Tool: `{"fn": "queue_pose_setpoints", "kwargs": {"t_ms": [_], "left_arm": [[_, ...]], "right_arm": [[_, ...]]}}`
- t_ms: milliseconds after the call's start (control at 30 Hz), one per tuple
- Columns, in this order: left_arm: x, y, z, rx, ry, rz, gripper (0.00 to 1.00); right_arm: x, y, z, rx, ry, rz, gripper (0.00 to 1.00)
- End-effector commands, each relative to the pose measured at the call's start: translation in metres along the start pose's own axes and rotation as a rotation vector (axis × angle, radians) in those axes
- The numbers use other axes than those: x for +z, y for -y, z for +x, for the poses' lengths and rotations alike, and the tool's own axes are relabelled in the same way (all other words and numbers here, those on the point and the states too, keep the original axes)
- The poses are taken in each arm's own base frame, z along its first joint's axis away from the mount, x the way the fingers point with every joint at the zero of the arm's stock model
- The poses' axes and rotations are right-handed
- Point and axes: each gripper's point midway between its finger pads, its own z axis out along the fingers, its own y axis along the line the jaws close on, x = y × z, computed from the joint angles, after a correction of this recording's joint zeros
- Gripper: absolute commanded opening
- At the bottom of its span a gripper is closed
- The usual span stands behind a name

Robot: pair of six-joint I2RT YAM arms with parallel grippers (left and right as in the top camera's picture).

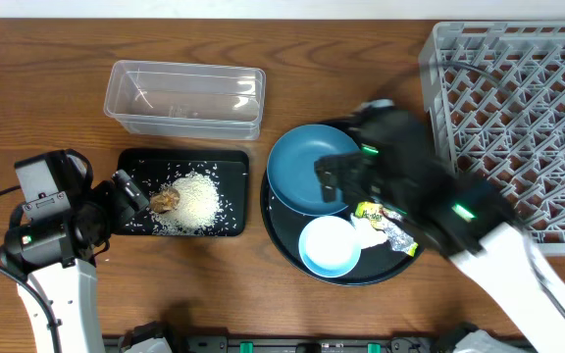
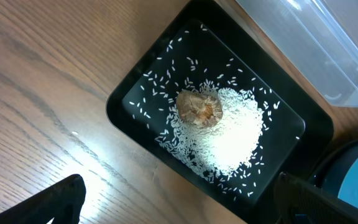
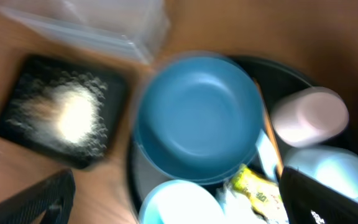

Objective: Sort waste into correct bins and load items into the dishwasher rack
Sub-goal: 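Move the right gripper left over the teal plate on the round tray, then grasp the rim of the teal plate with the right gripper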

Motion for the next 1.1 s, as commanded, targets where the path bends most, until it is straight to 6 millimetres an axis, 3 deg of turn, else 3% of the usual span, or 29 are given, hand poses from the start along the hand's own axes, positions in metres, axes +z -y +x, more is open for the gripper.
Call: {"fn": "queue_pose_setpoints", "kwargs": {"t_ms": [0,133,267,433,700,867,1067], "left_arm": [[-0.006,0.001,-0.006,0.017,0.020,0.002,0.98],[-0.006,0.001,-0.006,0.017,0.020,0.002,0.98],[-0.006,0.001,-0.006,0.017,0.020,0.002,0.98],[-0.006,0.001,-0.006,0.017,0.020,0.002,0.98],[-0.006,0.001,-0.006,0.017,0.020,0.002,0.98],[-0.006,0.001,-0.006,0.017,0.020,0.002,0.98],[-0.006,0.001,-0.006,0.017,0.020,0.002,0.98]], "right_arm": [[0.034,0.012,0.000,-0.013,-0.086,0.150,0.99],[0.079,-0.036,0.026,-0.151,-0.277,-0.063,0.99],[0.101,-0.052,0.027,-0.216,-0.277,-0.102,0.99],[0.115,-0.070,0.033,-0.338,-0.280,-0.173,0.99],[0.157,-0.079,0.077,-0.473,-0.413,-0.168,0.98],[0.178,-0.076,0.098,-0.495,-0.472,-0.133,0.88],[0.187,-0.072,0.107,-0.496,-0.506,-0.123,0.75]]}}
